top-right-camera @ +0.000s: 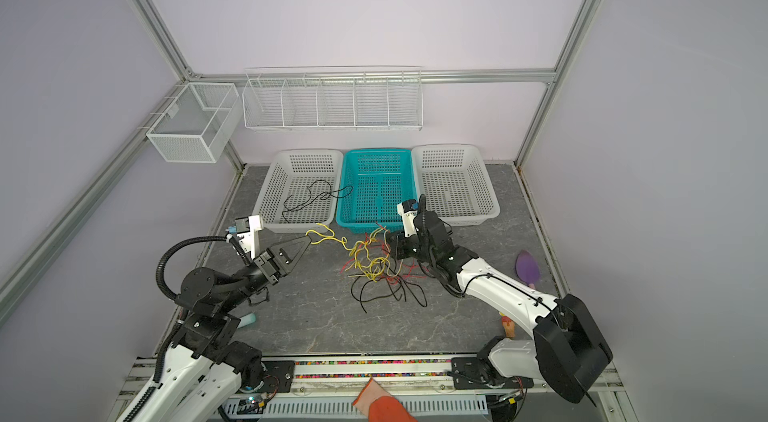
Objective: Untangle the cables
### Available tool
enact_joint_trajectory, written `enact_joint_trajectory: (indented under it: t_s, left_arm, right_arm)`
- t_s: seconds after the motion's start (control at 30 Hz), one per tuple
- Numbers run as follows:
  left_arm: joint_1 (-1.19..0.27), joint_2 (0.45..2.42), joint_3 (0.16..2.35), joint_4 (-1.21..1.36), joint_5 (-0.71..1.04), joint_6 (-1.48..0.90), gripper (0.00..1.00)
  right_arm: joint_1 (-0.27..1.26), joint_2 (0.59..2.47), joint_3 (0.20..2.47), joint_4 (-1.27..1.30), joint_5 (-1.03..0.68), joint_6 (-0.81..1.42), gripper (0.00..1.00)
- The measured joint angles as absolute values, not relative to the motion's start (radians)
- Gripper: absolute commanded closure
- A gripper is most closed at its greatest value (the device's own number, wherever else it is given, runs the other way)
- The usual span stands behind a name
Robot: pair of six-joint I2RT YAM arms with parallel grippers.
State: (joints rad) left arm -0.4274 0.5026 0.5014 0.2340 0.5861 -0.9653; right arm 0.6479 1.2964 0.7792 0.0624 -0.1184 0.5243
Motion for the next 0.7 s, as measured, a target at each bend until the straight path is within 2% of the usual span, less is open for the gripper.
enact_joint_trajectory:
  t_s: [0.3, 0.5, 0.7]
  left_arm:
    - [-0.427, 0.501, 0.786, -0.218, 0.57, -0.694, 1.0]
    - [-0.427, 0.483, 0.926, -0.392, 0.5, -0.556, 1.0]
    - [-0.427, 0.475, 0.968, -0.48, 0.414, -0.495, 1.0]
  right_arm:
    - [0.623, 1.281, 0.772, 0.016, -0.028, 0.554, 0.93]
    - [0.591, 1.279, 0.772, -0.012, 0.006, 0.577, 0.93]
    - [0.558, 1.258, 0.769, -0.086, 0.06, 0.591, 0.93]
